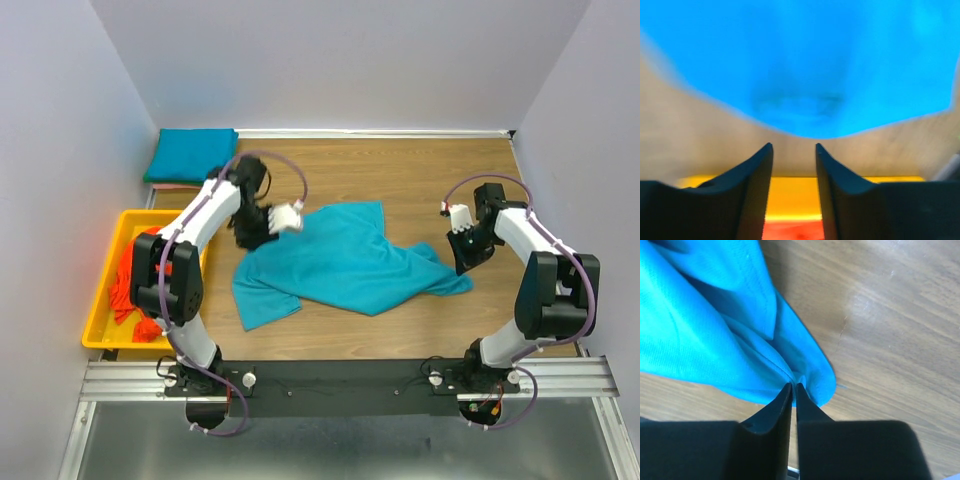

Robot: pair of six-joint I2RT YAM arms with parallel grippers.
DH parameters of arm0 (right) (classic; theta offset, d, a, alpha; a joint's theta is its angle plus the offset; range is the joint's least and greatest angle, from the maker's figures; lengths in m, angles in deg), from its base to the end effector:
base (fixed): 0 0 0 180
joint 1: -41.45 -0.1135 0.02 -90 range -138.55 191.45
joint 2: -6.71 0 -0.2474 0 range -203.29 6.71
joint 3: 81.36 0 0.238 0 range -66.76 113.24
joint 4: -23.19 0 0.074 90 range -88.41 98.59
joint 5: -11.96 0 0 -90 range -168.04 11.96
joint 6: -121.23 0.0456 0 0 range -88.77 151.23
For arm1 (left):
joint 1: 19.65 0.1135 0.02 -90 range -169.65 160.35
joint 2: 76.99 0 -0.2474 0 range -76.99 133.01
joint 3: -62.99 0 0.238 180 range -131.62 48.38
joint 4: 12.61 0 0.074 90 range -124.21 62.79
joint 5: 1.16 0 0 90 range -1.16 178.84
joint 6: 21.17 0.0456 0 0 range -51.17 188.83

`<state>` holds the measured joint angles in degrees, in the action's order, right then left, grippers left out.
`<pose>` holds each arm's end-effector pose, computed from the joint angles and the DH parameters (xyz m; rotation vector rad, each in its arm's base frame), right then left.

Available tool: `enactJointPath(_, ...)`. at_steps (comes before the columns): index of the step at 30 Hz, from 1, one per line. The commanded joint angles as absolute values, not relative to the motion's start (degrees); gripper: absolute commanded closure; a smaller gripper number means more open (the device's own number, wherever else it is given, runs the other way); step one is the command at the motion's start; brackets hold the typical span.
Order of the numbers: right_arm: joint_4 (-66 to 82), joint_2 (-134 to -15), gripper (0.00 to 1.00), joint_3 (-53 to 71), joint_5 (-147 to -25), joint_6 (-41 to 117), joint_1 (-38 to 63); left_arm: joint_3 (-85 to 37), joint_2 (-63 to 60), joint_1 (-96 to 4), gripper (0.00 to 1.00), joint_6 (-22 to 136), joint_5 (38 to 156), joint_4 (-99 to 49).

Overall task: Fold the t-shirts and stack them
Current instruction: Flatten the tshirt out

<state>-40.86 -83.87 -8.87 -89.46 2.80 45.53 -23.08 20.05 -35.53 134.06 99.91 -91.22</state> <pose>0.2649 -0.0098 0.1694 -0.6411 2.8755 0.2261 0.2716 -0.0864 0.1950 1.9793 2.3113 -0.2633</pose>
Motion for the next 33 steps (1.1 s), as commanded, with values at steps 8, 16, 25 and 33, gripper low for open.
enactJointPath(8, -47.48, -78.81, 0.84, -6.91, -90.87, 0.38, 46.02, -82.49, 49.2, -37.93, 0.44, 113.87, 121.88, -89.18)
enactJointPath(16, -49.24, -77.05, 0.88, -6.91, -91.57, 1.87, 46.02, -83.29, 57.83, -44.95, 0.42, 97.4, 121.28, -64.87)
enactJointPath(25, -50.3, -76.7, 0.9, -10.59, -93.24, 1.35, 46.02, -86.09, 65.65, -50.67, 0.35, 94.23, 120.4, -58.86)
enactJointPath(33, -50.3, -76.96, 0.9, -11.13, -93.5, 1.26, 46.02, -88.37, 70.75, -55.42, 0.32, 93.96, 111.27, -56.92)
